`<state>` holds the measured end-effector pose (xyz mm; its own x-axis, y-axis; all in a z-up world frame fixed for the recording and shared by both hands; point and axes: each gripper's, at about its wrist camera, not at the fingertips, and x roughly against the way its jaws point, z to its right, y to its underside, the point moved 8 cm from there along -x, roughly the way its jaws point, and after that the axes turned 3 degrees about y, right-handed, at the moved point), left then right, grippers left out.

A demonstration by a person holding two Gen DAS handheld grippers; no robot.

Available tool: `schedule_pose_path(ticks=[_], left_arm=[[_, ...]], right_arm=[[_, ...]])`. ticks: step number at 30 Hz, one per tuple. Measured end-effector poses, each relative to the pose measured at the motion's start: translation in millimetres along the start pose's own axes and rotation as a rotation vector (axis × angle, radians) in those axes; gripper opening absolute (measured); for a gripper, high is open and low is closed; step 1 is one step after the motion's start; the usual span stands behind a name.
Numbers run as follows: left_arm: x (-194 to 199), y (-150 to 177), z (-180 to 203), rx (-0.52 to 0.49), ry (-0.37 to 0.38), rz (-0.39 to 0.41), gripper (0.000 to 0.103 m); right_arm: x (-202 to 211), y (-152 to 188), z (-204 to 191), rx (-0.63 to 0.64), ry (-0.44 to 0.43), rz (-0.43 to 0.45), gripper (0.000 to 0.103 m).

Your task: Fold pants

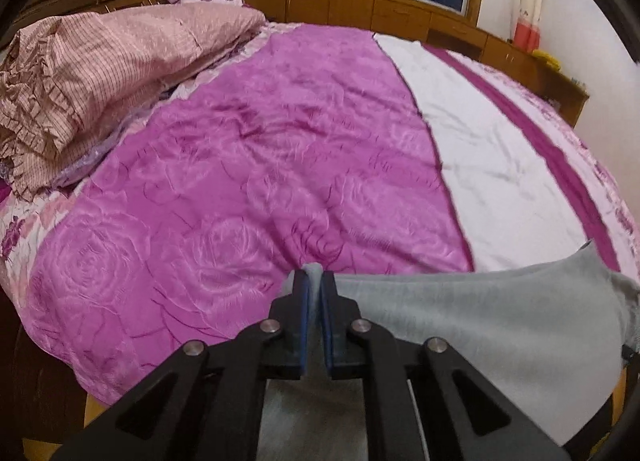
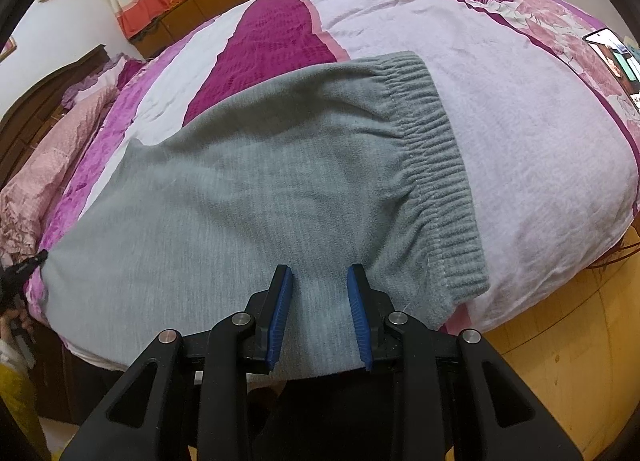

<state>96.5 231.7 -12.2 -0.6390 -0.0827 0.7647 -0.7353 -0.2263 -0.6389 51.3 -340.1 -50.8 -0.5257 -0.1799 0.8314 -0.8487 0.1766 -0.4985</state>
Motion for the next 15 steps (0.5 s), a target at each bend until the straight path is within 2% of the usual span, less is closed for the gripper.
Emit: schedule_pose_path(ticks=[7, 11, 15], left_arm=[[-17.4, 4.7, -4.0, 0.019, -0.004, -0.024, 0.008], [-3.9, 2.0, -3.7, 0.004, 0.009, -0.021, 0.011], [20.8, -3.2, -4.3, -0.008, 0.000, -0.006, 0.015]], right_arm=[[-0.8, -3.5, -4.1, 0.023, 0.021, -0.017, 0.022], [5.6, -11.2, -12.8, 0.050, 0.047, -0.015, 0.023], [14.7, -27.1, -37.5, 0.110, 0.008, 0.010, 0.023]])
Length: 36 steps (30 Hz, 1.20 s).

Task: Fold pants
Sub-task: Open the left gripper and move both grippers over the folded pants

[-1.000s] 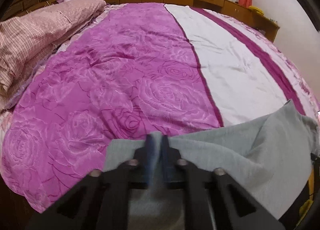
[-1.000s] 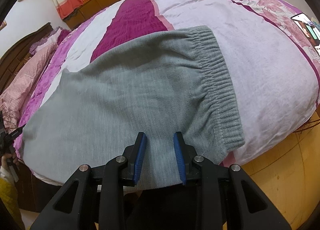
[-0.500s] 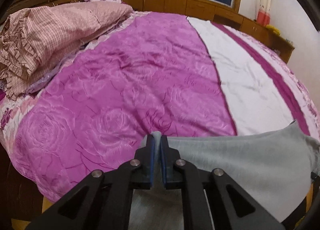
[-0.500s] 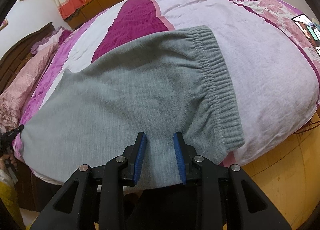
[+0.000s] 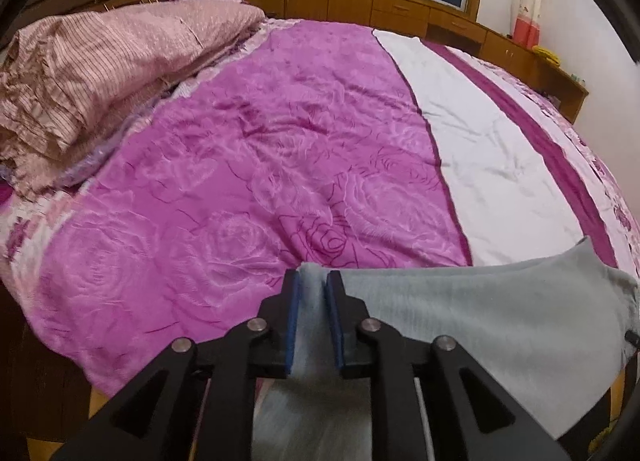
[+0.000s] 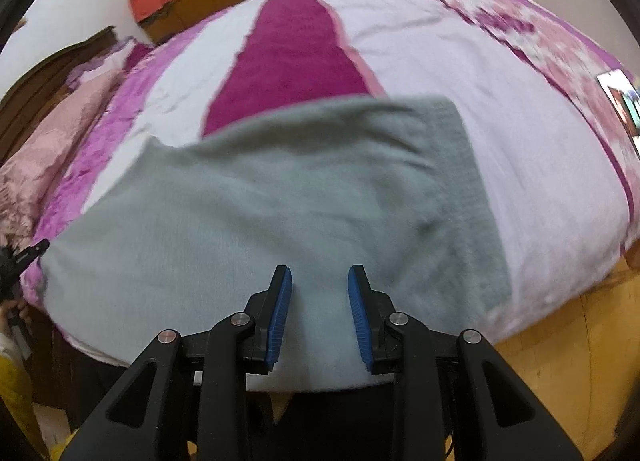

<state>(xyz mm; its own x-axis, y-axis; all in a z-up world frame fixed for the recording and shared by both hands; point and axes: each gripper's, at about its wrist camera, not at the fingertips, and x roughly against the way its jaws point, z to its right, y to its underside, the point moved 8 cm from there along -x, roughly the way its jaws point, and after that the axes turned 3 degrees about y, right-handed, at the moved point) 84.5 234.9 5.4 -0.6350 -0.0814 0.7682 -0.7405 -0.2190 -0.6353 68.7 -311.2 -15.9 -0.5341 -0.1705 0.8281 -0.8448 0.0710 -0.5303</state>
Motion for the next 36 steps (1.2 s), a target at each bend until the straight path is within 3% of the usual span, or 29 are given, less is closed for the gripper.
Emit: schedule_pose_path(ticks=[5, 11, 16, 20, 26, 32, 36], left_arm=[[27.7, 2.8, 6.2, 0.024, -0.004, -0.005, 0.018], [37.1, 34.1, 22.8, 0.058, 0.002, -0.118, 0.019], [32.5, 55.8, 36.7, 0.047, 0.016, -0.142, 0.019], [13.8, 73.6, 32.3, 0.040, -0.037, -0.189, 0.019], [10.1, 82.2, 22.5, 0.056, -0.051, -0.193, 0.022], [11.1, 87.0, 19.4, 0.022, -0.072, -0.193, 0.022], [19.0, 88.3, 17.9, 0.054, -0.084, -0.192, 0.022]], right_arm=[[-5.0, -20.2, -36.3, 0.080, -0.045, -0.010, 0.023], [-17.6, -33.7, -98.3, 0.247, -0.128, -0.117, 0.023], [-29.3, -60.8, -143.4, 0.330, -0.163, -0.115, 0.023], [-58.4, -69.2, -165.9, 0.348, -0.162, -0.143, 0.023], [-113.8, -68.3, -174.2, 0.397, -0.076, -0.210, 0.023], [-130.0, -82.1, -183.5, 0.407, -0.078, -0.164, 0.025], [-129.8, -82.0, -186.4, 0.415, -0.084, -0.144, 0.025]])
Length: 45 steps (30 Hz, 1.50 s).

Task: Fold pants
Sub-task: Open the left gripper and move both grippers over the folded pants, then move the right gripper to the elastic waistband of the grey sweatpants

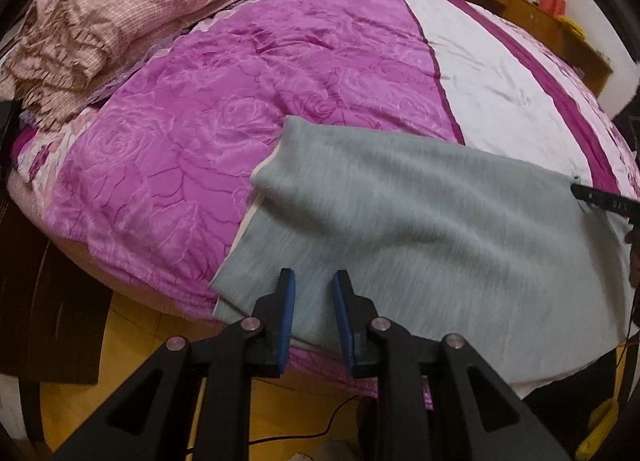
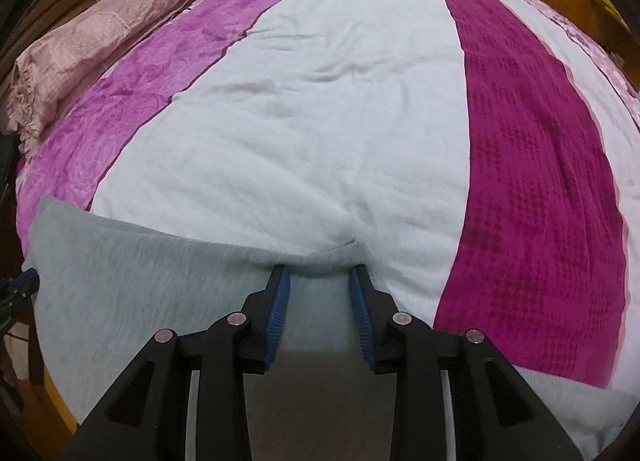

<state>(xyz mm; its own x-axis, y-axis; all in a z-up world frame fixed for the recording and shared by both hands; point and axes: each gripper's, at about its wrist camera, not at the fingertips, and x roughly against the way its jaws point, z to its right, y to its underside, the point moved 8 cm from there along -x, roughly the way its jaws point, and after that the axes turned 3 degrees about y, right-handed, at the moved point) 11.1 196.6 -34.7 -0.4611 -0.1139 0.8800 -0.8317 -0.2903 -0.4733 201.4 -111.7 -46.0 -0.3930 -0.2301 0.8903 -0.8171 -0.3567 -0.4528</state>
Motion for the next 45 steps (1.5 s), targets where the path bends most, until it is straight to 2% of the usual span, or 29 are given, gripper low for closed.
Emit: schedule_pose_path(ticks=[4, 6, 7, 8, 10, 11, 15, 20, 26, 31, 34, 39, 45], left_arm=[[12.2, 7.8, -2.8, 0.050, 0.002, -0.001, 0.022], [16.8, 10.6, -2.6, 0.052, -0.014, -0.009, 0.022], [21.3, 12.0, -2.6, 0.054, -0.034, -0.003, 0.022], [24.0, 13.2, -2.2, 0.054, -0.045, -0.003, 0.022], [29.5, 16.7, 1.7, 0.051, -0.047, -0.006, 0.022], [30.8, 17.7, 3.8, 0.047, -0.043, -0.010, 0.022], [36.3, 19.3, 20.5, 0.023, -0.027, -0.013, 0.022], [40.1, 17.3, 52.2, -0.033, 0.021, -0.011, 0.022], [33.9, 30.6, 78.0, -0.095, 0.041, -0.032, 0.024], [29.8, 32.4, 85.3, -0.089, 0.057, -0.042, 0.024], [28.1, 31.7, 87.1, -0.090, 0.049, -0.039, 0.024], [22.7, 33.5, 88.9, -0.078, 0.043, -0.054, 0.024], [19.6, 32.6, 90.8, -0.089, 0.022, -0.065, 0.024]], right_arm=[[1.5, -1.9, -0.4, -0.018, -0.012, 0.012, 0.026], [5.1, -0.2, -1.0, -0.028, -0.029, 0.019, 0.030], [8.4, 1.8, -3.2, -0.033, -0.059, 0.010, 0.039], [11.1, 3.4, -6.8, -0.034, -0.085, -0.002, 0.054], [24.5, 11.6, -14.9, -0.025, -0.138, -0.019, 0.071], [32.7, 16.4, -18.2, -0.019, -0.152, -0.015, 0.072], [61.3, 44.4, -23.3, -0.014, -0.178, -0.019, 0.072], [99.6, 87.3, -9.5, -0.046, -0.165, -0.003, 0.072], [133.8, 145.8, 44.4, -0.204, -0.090, 0.013, 0.072], [155.2, 195.8, 102.7, -0.337, 0.025, 0.023, 0.072], [160.0, 215.9, 134.1, -0.427, 0.038, 0.036, 0.072], [155.6, 228.8, 168.4, -0.535, 0.024, 0.065, 0.072], [127.9, 220.1, 173.6, -0.540, -0.030, 0.045, 0.072]])
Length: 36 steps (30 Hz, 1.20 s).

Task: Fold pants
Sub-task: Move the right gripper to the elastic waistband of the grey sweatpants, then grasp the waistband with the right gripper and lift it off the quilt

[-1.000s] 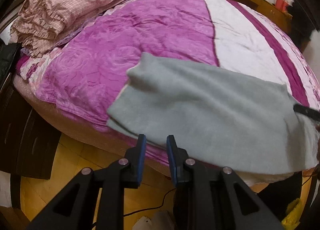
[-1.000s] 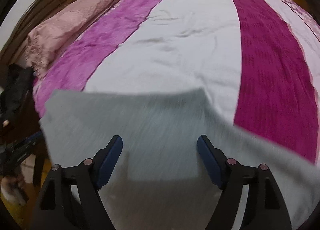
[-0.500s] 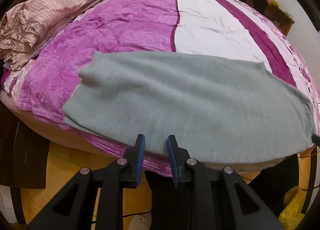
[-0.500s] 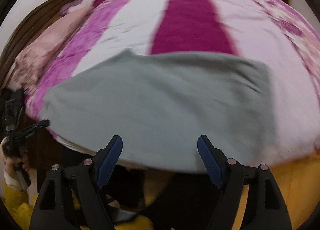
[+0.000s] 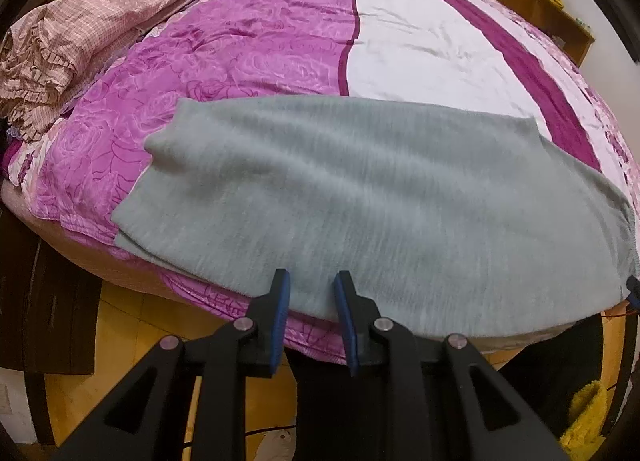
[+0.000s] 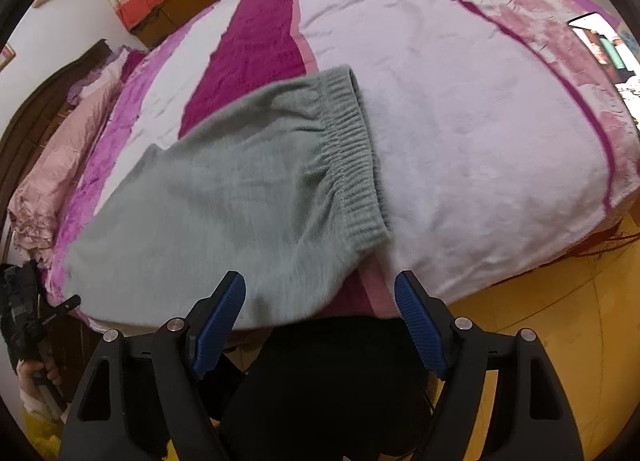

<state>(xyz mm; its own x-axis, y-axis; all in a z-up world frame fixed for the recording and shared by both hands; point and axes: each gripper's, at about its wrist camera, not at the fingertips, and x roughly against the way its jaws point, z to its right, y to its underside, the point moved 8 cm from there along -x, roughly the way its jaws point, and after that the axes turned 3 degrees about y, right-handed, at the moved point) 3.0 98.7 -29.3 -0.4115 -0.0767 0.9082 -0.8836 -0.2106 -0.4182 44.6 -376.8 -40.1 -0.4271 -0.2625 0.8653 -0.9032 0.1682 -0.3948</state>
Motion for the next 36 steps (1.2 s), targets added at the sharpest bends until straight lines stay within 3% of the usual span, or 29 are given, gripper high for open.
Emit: schedule_pose_path(ticks=[6, 13, 18, 22, 24, 29, 36], left_arm=[[-4.9, -0.5, 1.8, -0.004, -0.017, -0.015, 0.025], [-13.0, 0.2, 1.7, -0.007, -0.022, -0.030, 0.026], [-15.1, 0.1, 2.0, -0.009, -0.030, -0.033, 0.026], [-15.3, 0.2, 1.8, -0.012, -0.028, -0.033, 0.026], [-15.2, 0.2, 2.1, -0.011, -0.029, -0.033, 0.026], [-14.9, 0.2, 1.8, -0.013, -0.022, -0.034, 0.026], [-16.9, 0.1, 0.0, -0.009, -0.004, -0.035, 0.027]], right_arm=[[-13.9, -16.5, -15.2, -0.002, -0.042, 0.001, 0.073], [-27.8, -19.1, -7.0, -0.093, -0.075, 0.007, 0.073], [-30.5, -21.0, -11.3, -0.088, -0.047, 0.004, 0.074], [-15.5, -26.4, -24.0, -0.089, -0.052, 0.014, 0.058], [-9.9, -30.8, -35.5, -0.072, -0.074, 0.024, 0.057], [-41.1, -27.3, -34.7, -0.070, -0.027, -0.084, 0.057], [-48.6, -25.6, -48.5, 0.035, -0.052, -0.090, 0.074]])
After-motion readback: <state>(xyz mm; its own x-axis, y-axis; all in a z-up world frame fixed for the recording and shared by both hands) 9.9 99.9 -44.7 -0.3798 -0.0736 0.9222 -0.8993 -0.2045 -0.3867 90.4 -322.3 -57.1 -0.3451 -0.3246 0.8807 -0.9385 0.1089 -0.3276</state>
